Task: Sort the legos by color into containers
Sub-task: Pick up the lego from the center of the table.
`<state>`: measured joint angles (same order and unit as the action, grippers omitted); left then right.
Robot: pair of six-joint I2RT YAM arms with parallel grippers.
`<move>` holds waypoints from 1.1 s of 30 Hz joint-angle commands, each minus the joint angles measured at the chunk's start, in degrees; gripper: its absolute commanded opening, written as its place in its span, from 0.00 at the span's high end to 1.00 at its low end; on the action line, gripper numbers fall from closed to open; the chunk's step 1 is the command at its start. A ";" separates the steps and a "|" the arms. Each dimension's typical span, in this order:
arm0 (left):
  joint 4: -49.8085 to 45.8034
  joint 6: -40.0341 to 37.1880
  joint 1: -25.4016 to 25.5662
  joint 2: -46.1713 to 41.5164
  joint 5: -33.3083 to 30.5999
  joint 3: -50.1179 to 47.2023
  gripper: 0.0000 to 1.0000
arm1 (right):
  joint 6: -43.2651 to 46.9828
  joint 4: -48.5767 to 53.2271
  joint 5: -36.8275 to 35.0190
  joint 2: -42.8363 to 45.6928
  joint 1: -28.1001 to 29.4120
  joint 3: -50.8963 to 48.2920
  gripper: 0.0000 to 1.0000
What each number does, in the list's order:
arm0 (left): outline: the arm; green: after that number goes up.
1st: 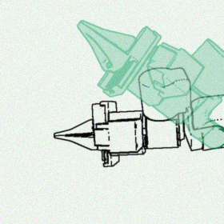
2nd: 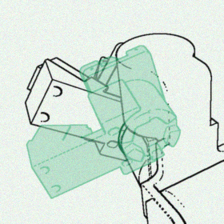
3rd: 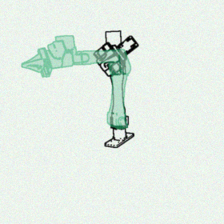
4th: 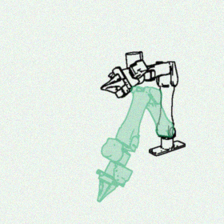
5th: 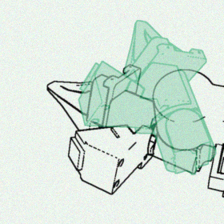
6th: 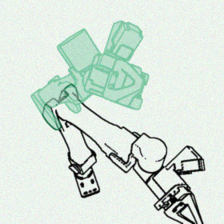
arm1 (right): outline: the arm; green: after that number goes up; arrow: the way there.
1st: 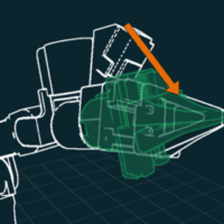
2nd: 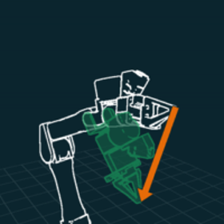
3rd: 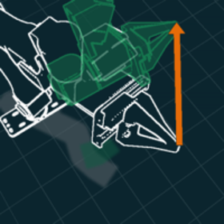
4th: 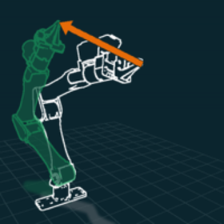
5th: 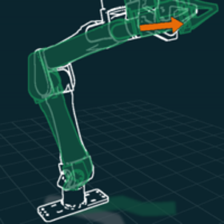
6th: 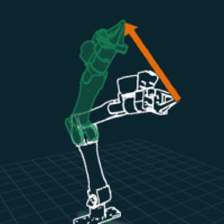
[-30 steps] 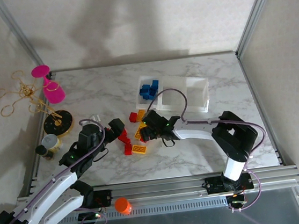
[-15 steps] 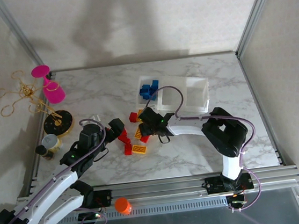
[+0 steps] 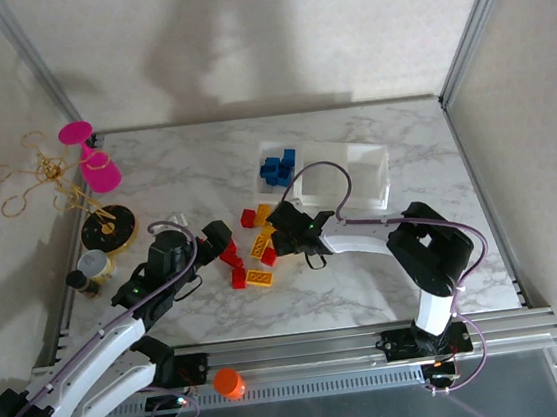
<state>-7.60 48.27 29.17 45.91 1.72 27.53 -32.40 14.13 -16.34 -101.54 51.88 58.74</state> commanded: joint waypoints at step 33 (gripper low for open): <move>1.91 -3.24 1.24 4.01 1.52 5.97 0.00 | 1.29 3.58 -1.79 10.60 -4.34 2.77 0.60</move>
<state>-7.40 46.83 29.91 48.95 2.02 31.11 -31.92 15.55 -15.55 -93.41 49.54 60.90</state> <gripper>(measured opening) 0.996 0.427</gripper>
